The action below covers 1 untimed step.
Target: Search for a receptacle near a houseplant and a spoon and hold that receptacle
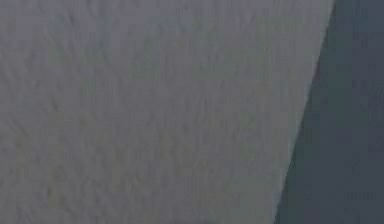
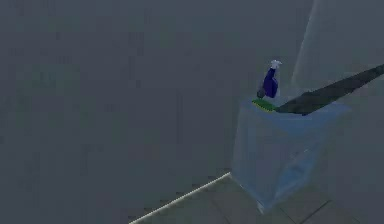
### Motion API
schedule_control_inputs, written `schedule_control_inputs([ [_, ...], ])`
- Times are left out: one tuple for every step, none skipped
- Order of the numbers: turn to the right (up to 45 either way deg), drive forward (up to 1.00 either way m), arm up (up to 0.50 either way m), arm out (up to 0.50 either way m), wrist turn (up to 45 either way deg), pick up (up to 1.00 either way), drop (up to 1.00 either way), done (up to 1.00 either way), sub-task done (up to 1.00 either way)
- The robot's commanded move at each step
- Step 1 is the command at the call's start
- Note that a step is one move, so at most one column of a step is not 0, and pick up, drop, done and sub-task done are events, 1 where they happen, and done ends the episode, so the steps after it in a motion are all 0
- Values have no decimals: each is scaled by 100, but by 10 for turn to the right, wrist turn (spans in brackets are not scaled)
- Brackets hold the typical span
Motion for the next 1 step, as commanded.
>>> schedule_control_inputs([
  [450,0,0,0,0,0,0,0,0],
])
